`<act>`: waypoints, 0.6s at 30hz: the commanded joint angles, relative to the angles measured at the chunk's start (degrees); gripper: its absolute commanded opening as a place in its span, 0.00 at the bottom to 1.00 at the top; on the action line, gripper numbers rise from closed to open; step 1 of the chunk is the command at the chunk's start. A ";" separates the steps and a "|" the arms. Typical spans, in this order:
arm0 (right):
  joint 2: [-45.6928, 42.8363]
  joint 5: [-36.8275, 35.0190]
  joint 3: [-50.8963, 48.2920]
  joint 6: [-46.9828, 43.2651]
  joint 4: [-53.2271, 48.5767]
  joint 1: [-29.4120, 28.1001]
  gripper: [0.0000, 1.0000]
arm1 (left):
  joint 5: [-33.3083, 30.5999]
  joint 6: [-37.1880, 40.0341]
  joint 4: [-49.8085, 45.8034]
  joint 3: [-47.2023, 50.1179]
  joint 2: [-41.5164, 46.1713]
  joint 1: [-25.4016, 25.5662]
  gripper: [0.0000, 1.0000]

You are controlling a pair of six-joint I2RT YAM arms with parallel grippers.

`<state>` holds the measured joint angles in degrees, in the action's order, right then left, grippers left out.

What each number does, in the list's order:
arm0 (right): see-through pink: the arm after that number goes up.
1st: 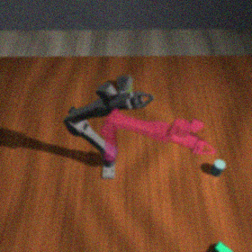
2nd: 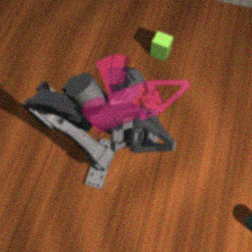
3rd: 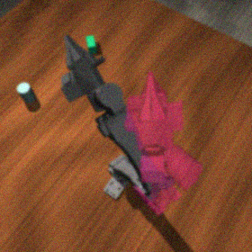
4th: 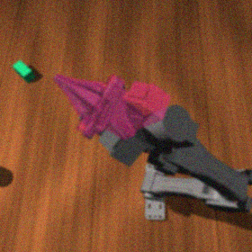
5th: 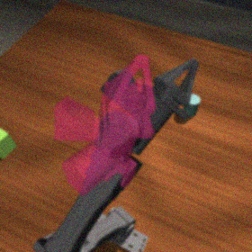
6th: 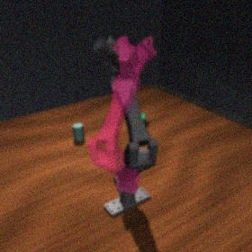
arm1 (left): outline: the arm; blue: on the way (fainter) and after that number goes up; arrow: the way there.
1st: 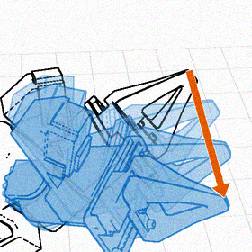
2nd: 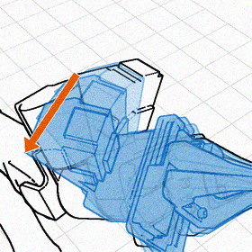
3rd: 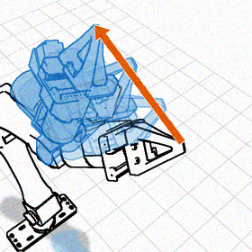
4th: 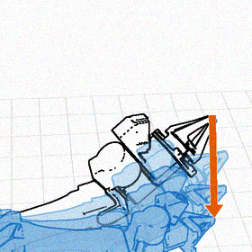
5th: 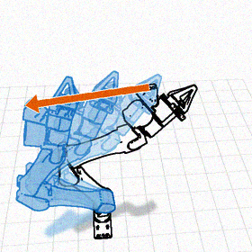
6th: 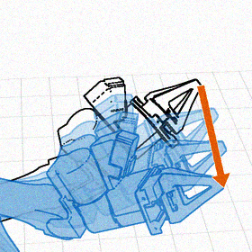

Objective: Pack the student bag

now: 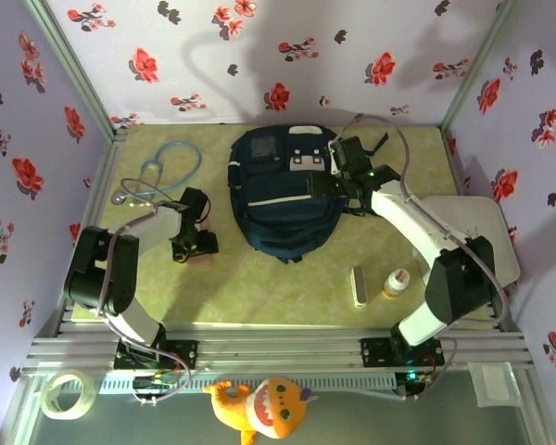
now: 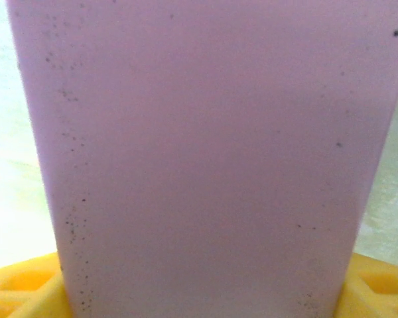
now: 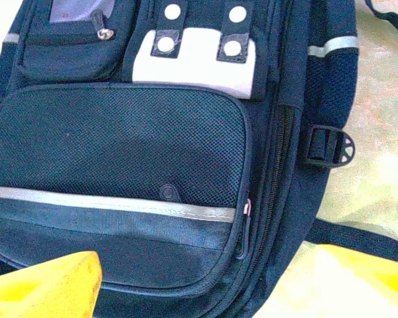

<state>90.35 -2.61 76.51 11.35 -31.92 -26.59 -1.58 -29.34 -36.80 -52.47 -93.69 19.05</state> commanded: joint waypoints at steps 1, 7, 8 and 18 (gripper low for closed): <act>2.47 3.65 4.29 -14.00 -5.76 -0.81 0.78 | -2.57 -0.01 -1.44 0.00 -0.72 0.03 0.67; 7.26 6.47 10.04 -26.99 -13.76 -3.16 0.75 | -2.55 0.10 -3.33 -1.77 6.65 -0.89 0.60; 8.18 6.57 10.88 -28.45 -15.09 -3.73 0.74 | -2.55 0.23 -3.91 -2.28 7.73 -1.02 0.60; 20.67 0.68 22.28 -36.77 -26.53 -9.10 0.64 | -2.06 0.39 -8.28 -6.65 14.65 -2.23 0.59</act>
<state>109.25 0.12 96.79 -20.97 -52.95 -34.54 -2.68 -29.39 -42.35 -57.25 -80.47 17.23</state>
